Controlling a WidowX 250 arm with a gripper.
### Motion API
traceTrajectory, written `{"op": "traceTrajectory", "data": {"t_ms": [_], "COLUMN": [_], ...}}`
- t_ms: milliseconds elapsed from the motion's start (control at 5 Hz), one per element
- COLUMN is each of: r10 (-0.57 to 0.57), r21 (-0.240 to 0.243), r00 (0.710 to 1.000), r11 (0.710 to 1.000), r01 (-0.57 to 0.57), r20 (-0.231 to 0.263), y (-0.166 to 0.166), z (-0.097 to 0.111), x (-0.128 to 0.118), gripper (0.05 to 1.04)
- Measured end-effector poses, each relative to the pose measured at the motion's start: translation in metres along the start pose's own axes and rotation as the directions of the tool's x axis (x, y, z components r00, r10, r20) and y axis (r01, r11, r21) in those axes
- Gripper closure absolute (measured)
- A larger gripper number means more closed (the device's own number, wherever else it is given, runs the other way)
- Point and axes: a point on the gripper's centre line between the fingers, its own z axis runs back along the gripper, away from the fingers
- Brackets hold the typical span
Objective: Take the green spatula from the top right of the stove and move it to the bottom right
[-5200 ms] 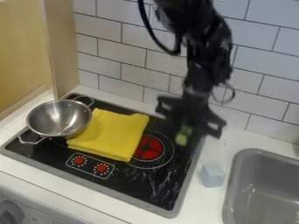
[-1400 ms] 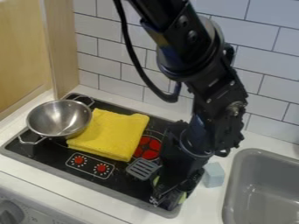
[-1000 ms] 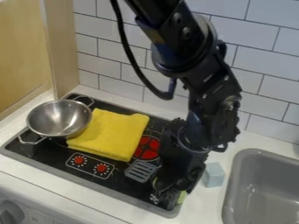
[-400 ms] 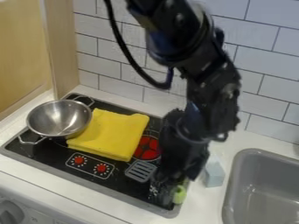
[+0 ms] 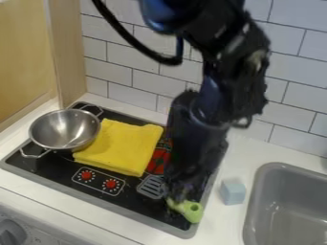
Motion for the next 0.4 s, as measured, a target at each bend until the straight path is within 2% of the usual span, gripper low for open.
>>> {"op": "traceTrajectory", "data": {"t_ms": [200,400], "r10": [0.031,-0.033], "r21": [-0.026,-0.043], "r00": [0.999,0.999], "r11": [0.999,0.998], "r01": [-0.031,0.035], "r20": [0.007,0.034], "y": [0.0005,0.0019], "z": [0.0192,0.0281], "x": [0.0032,0.0106], "gripper": [0.082,0.082]}}
